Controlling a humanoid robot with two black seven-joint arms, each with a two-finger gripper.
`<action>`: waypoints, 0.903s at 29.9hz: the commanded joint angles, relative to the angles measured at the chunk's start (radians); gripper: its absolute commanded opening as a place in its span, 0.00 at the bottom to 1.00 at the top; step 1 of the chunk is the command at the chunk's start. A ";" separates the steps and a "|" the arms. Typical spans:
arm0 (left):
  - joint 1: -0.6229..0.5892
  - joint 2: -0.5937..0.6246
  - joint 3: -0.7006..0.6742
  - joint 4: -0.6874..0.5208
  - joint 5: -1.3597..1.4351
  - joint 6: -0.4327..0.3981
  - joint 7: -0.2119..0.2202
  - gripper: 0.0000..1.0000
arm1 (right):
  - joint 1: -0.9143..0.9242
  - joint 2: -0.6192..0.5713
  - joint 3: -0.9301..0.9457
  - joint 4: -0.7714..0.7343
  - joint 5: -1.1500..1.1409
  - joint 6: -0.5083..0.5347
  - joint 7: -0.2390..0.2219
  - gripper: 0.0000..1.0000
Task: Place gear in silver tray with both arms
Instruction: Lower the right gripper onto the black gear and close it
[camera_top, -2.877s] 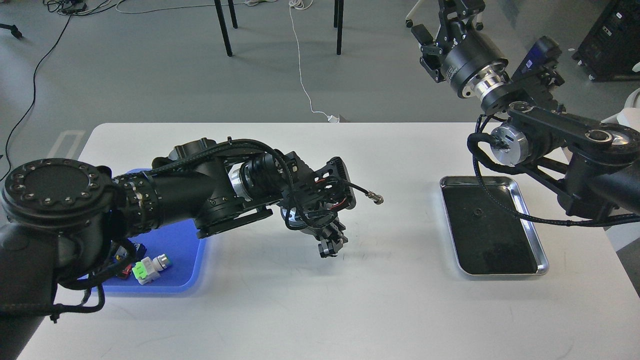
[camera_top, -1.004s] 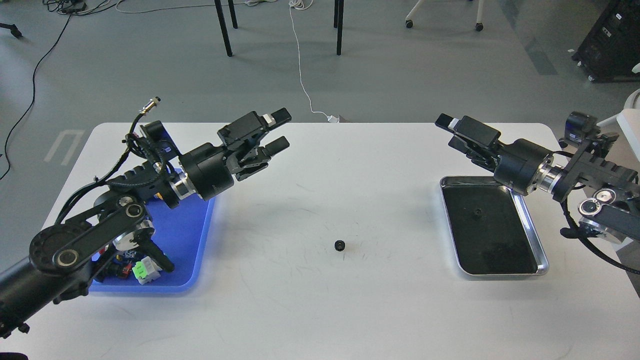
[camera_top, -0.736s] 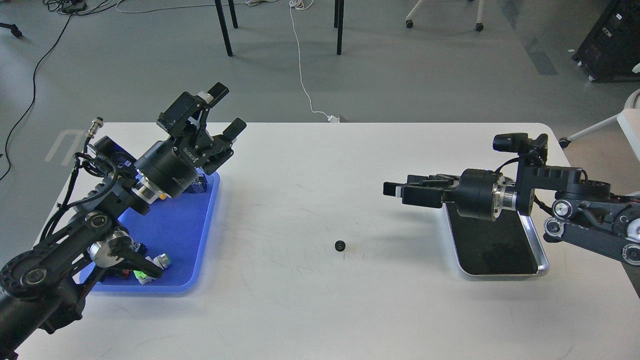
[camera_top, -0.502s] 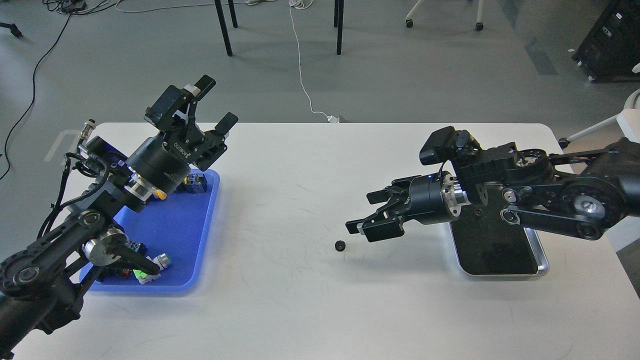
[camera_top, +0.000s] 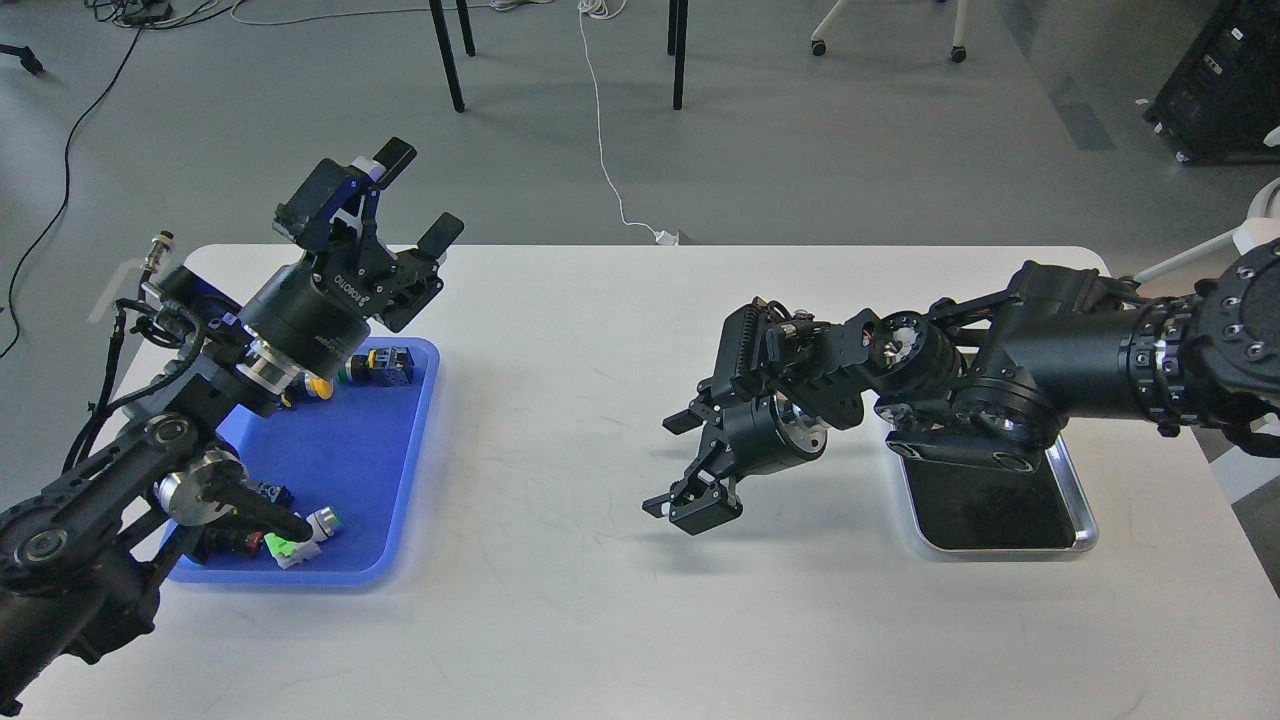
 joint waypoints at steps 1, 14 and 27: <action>0.000 -0.008 0.000 0.000 0.000 0.000 0.000 0.98 | -0.027 -0.003 -0.001 -0.013 0.001 0.000 0.000 0.99; 0.000 -0.011 0.001 0.000 -0.001 -0.005 0.000 0.98 | -0.064 0.041 -0.056 -0.103 0.002 -0.005 0.000 0.98; 0.000 -0.014 0.003 0.000 -0.001 -0.006 0.000 0.98 | -0.113 0.059 -0.059 -0.131 0.012 -0.041 0.000 0.87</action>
